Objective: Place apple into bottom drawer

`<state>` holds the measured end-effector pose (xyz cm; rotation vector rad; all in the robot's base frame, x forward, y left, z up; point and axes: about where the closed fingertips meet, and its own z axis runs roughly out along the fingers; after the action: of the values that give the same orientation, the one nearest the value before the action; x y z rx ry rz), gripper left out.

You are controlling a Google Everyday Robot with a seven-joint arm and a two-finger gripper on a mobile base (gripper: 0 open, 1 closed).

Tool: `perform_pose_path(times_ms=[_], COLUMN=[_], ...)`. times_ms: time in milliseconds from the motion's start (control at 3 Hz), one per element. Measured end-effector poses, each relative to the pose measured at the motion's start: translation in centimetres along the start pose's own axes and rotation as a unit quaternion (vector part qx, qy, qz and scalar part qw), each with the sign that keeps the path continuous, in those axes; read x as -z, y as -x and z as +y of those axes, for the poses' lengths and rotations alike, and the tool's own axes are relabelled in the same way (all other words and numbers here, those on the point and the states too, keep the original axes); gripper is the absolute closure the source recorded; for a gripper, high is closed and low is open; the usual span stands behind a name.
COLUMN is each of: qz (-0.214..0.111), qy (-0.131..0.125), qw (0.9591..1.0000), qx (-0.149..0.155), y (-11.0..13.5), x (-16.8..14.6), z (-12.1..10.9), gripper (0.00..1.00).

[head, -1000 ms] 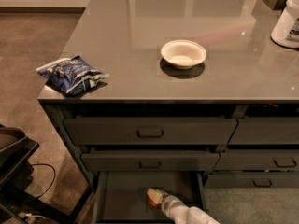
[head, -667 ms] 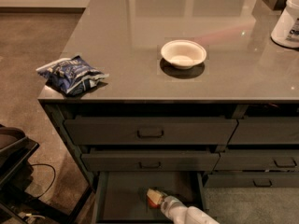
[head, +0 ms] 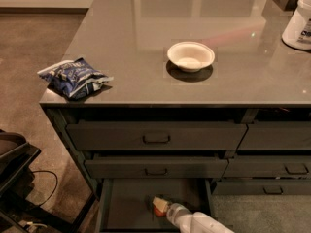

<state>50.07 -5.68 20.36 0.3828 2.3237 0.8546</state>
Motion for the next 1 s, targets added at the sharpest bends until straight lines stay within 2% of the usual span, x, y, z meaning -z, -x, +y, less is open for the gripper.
perform_pose_path(times_ms=[1000], qz=[0.000], qy=[0.000], qw=[1.0000], qx=[0.000], y=[-0.01], x=[-0.01], z=[0.00], gripper=[0.14])
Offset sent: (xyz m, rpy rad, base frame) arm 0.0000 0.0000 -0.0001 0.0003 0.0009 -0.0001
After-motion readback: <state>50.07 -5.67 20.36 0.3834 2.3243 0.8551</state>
